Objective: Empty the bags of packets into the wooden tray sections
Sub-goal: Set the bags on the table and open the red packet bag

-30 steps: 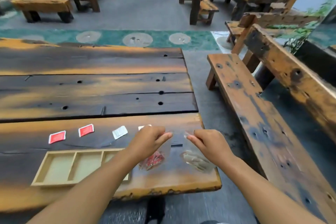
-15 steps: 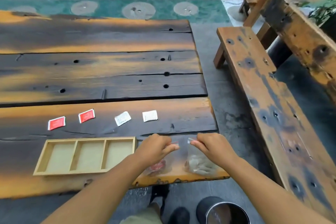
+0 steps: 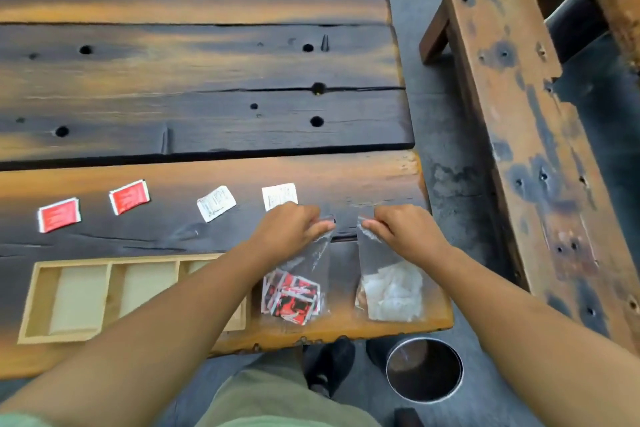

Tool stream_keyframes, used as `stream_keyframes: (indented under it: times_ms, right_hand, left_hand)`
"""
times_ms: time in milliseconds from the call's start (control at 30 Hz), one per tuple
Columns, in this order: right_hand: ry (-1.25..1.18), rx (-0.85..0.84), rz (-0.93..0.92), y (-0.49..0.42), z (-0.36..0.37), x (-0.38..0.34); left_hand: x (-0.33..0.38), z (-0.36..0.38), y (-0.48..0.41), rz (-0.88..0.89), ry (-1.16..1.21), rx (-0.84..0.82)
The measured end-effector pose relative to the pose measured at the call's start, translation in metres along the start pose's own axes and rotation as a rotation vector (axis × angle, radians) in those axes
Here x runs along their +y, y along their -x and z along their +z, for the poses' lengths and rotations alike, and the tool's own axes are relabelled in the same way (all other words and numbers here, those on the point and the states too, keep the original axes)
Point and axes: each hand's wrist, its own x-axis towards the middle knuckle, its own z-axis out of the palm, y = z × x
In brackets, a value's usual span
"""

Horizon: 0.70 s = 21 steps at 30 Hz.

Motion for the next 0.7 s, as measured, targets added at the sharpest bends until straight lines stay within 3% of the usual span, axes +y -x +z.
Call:
stream_keyframes:
  times_ms: [233, 700]
  right_hand:
    - [0.070, -0.168, -0.024, -0.029, 0.008, 0.005]
    - [-0.019, -0.177, 0.071, -0.039, 0.009, -0.001]
  left_hand:
    - [-0.021, 0.011, -0.022, -0.019, -0.102, 0.000]
    - [-0.027, 0.018, -0.024, -0.008, -0.110, 0.063]
